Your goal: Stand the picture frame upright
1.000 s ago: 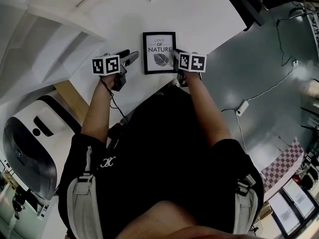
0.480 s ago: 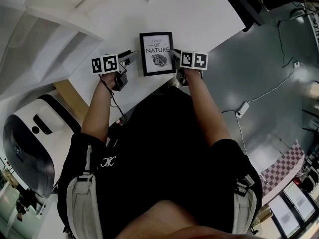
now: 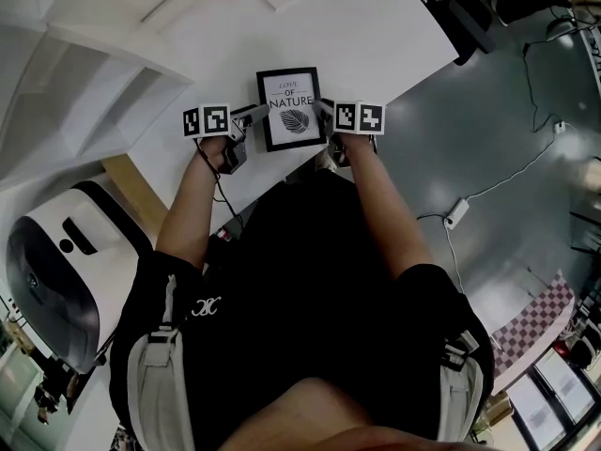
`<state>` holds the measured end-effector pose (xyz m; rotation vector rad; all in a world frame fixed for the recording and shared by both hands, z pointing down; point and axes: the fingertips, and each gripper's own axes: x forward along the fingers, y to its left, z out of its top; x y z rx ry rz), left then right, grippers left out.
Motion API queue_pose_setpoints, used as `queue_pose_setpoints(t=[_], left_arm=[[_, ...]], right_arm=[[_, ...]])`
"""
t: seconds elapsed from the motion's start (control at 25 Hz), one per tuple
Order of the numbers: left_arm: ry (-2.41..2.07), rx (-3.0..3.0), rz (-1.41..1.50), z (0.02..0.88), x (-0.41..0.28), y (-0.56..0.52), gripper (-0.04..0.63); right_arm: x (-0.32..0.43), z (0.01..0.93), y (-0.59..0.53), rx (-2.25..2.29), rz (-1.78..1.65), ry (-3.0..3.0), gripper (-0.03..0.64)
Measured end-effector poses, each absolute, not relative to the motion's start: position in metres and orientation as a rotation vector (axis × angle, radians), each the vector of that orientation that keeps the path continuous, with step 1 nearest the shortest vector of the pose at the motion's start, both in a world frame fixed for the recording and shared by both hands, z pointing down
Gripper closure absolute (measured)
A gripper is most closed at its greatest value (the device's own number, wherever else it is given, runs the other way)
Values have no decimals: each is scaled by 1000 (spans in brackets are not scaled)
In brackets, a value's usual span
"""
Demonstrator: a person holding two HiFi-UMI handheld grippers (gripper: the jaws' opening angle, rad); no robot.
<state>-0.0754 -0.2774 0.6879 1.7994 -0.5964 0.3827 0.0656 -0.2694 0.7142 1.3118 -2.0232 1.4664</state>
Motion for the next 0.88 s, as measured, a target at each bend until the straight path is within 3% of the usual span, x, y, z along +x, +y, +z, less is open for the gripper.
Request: queue_pose_setpoints(t=[0.08,0.52,0.88], left_arm=[[-580,1800,384,687,-72,-275,500],[-637,1838,383,671,-72,-277,505],[-787,2060,307,595,-89,-286,506]], right_arm=[[66,714,-270,1302,1465,-2026,545],[63,711,-276,1296,1406,-2072,548],[45,611,-307,1337,919,-2397,546]])
